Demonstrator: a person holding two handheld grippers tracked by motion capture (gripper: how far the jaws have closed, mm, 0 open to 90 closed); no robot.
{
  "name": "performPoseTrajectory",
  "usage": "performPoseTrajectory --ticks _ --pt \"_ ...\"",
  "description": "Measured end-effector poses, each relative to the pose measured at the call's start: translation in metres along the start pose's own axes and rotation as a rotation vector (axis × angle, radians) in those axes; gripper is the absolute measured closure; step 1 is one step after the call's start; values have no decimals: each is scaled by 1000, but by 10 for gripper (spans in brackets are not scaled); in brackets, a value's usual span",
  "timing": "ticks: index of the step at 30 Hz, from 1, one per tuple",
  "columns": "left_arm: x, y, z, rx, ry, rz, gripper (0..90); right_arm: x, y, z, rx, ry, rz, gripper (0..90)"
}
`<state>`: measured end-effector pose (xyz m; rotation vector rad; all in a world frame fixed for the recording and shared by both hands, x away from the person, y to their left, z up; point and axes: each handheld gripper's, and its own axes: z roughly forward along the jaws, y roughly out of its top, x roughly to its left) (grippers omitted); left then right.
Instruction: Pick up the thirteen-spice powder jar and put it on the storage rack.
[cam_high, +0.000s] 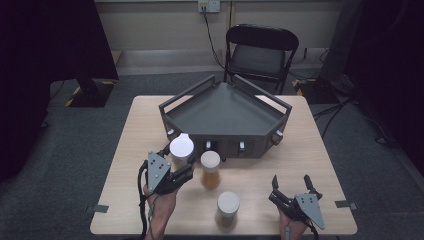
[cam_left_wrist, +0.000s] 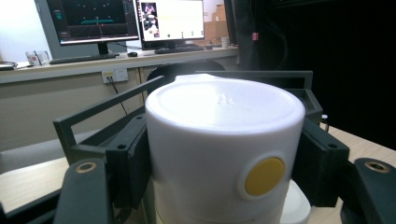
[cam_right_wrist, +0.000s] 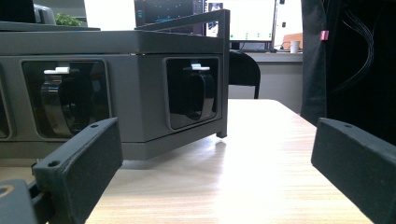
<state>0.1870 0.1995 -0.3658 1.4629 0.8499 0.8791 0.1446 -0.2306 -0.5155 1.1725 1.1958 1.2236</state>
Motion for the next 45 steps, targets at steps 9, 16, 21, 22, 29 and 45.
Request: performPoseTrajectory --ticks 9,16,21,22,29,45 --pt "7 14 17 -3 -14 -10 311 0 0 0 0 1 0 9" --pt "11 23 33 -4 -17 -18 311 -1 0 0 0 4 0 9" --pt "13 31 42 0 -11 -10 311 -2 0 0 1 11 -1 9" --pt "13 32 45 -4 -10 -13 311 -2 0 0 1 11 -1 9" --pt "16 41 56 -6 3 -20 311 -2 0 -1 1 12 0 9" --pt "18 57 83 -4 7 -23 311 -3 0 -1 0 16 0 9"
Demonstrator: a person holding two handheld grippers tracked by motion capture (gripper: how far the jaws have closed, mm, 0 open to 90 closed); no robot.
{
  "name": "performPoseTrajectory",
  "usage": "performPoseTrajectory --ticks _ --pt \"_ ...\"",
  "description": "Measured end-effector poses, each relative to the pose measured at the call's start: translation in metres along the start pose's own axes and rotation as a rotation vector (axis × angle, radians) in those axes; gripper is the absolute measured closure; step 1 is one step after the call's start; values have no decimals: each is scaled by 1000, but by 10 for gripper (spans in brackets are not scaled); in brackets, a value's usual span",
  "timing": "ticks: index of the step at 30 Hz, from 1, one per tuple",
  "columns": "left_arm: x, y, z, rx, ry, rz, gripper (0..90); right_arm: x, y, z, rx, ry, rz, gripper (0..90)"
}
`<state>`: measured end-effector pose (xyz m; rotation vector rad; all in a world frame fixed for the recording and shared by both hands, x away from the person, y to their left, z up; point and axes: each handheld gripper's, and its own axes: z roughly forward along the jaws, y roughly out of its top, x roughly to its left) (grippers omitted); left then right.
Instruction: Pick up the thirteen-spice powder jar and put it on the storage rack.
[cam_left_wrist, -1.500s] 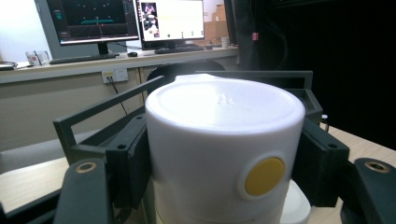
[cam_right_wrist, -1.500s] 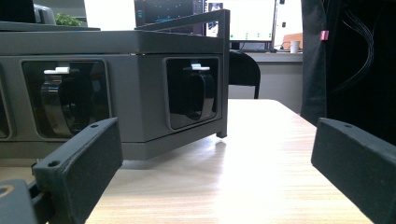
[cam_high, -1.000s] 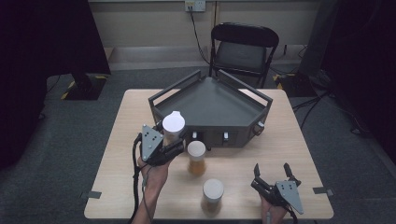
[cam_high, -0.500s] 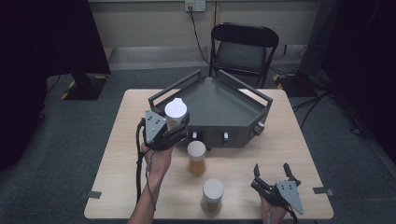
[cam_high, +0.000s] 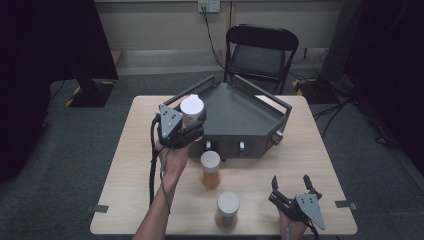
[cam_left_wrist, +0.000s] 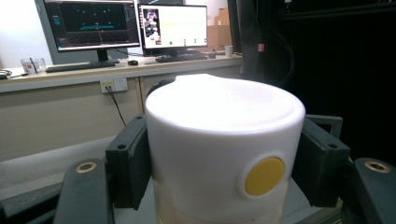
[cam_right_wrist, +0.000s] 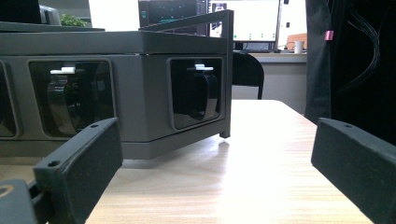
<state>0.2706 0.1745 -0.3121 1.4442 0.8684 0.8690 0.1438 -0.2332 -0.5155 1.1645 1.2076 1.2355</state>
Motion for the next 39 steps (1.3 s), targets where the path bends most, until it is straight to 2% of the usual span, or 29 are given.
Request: performPoseTrajectory --ticks 11,18,25,29,33,37,39 --pt "3 -1 23 16 25 3 311 0 0 0 2 4 0 9" --pt "1 -9 36 -3 39 18 311 -1 0 0 2 6 -1 8" --pt "2 -11 47 4 43 3 311 -1 0 0 2 7 -1 9" --pt "6 -10 53 12 43 -21 311 -1 0 0 2 5 -1 9" --pt "7 -10 58 25 44 -14 311 -1 0 0 2 5 -1 9" --pt "10 -10 59 33 36 -49 311 -1 0 0 2 5 -1 9" --pt "7 -9 60 35 42 -29 311 -1 0 0 2 5 -1 9"
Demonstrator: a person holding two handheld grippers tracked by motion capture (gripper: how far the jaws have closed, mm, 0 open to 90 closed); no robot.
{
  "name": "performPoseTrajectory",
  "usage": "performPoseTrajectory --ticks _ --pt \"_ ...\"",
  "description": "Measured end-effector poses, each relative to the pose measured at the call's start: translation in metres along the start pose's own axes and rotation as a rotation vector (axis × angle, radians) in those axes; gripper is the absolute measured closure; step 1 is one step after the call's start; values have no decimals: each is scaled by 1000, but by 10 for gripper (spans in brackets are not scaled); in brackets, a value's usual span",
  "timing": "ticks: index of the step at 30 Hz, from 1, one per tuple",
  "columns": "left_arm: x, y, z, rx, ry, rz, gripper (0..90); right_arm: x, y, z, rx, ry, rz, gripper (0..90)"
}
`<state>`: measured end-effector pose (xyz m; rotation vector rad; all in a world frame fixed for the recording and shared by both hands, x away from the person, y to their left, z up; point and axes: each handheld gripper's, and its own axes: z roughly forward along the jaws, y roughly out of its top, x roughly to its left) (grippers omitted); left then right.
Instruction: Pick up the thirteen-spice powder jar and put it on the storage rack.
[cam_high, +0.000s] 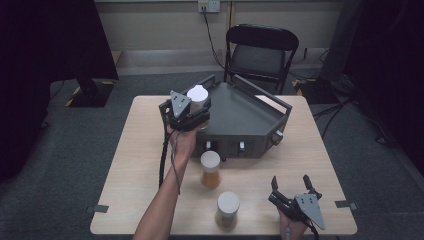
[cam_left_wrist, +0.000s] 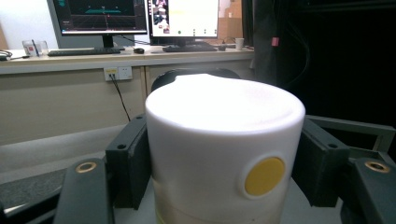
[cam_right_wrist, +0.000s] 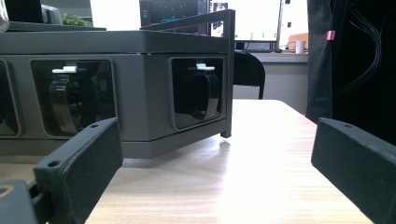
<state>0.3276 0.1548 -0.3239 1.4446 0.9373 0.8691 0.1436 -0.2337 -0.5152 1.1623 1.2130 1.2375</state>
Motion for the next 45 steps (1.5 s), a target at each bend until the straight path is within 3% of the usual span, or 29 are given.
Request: performPoseTrajectory --ticks 26,45 --pt "4 -7 15 61 -7 -18 311 0 0 0 0 -2 1 9" --pt "5 -11 13 50 -2 -27 306 1 0 0 0 -3 0 9"
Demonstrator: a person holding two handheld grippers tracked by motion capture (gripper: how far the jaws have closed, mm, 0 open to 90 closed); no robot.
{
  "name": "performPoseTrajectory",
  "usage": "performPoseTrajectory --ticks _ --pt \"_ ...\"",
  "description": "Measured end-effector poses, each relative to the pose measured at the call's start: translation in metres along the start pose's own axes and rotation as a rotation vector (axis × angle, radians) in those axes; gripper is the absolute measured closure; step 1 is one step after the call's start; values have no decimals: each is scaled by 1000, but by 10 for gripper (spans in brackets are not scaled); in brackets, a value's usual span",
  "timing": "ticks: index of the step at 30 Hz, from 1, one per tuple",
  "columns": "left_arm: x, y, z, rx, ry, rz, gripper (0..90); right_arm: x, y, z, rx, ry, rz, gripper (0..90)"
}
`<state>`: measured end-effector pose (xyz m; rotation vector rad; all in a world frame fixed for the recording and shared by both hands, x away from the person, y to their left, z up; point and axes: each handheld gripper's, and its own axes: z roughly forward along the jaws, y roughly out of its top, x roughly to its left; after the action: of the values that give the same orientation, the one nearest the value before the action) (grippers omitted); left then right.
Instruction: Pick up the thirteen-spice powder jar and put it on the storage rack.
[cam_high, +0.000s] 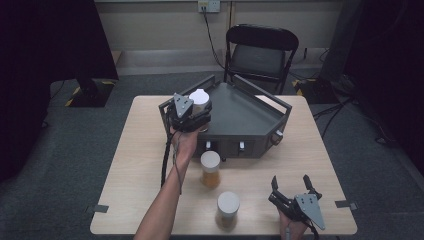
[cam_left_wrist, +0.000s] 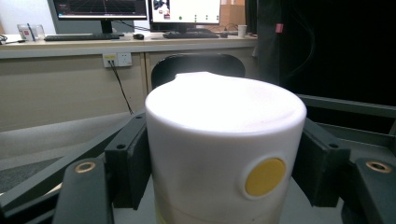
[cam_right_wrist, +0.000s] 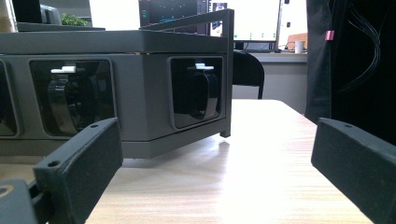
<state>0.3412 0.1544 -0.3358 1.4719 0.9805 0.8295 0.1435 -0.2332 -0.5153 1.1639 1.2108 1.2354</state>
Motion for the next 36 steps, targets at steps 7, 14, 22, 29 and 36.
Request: performPoseTrajectory --ticks 7,14,22,29,36 --pt "1 0 1 1 -6 1 304 0 0 0 0 0 0 9" --pt "7 0 1 -10 -23 -23 220 0 0 0 0 0 0 9" --pt "7 1 2 -29 -24 -20 63 0 0 0 0 -1 0 9" --pt "4 2 -2 -56 -12 -21 0 0 0 0 0 -1 0 9" --pt "3 2 -8 -69 -9 -15 0 0 0 0 0 -1 0 8"
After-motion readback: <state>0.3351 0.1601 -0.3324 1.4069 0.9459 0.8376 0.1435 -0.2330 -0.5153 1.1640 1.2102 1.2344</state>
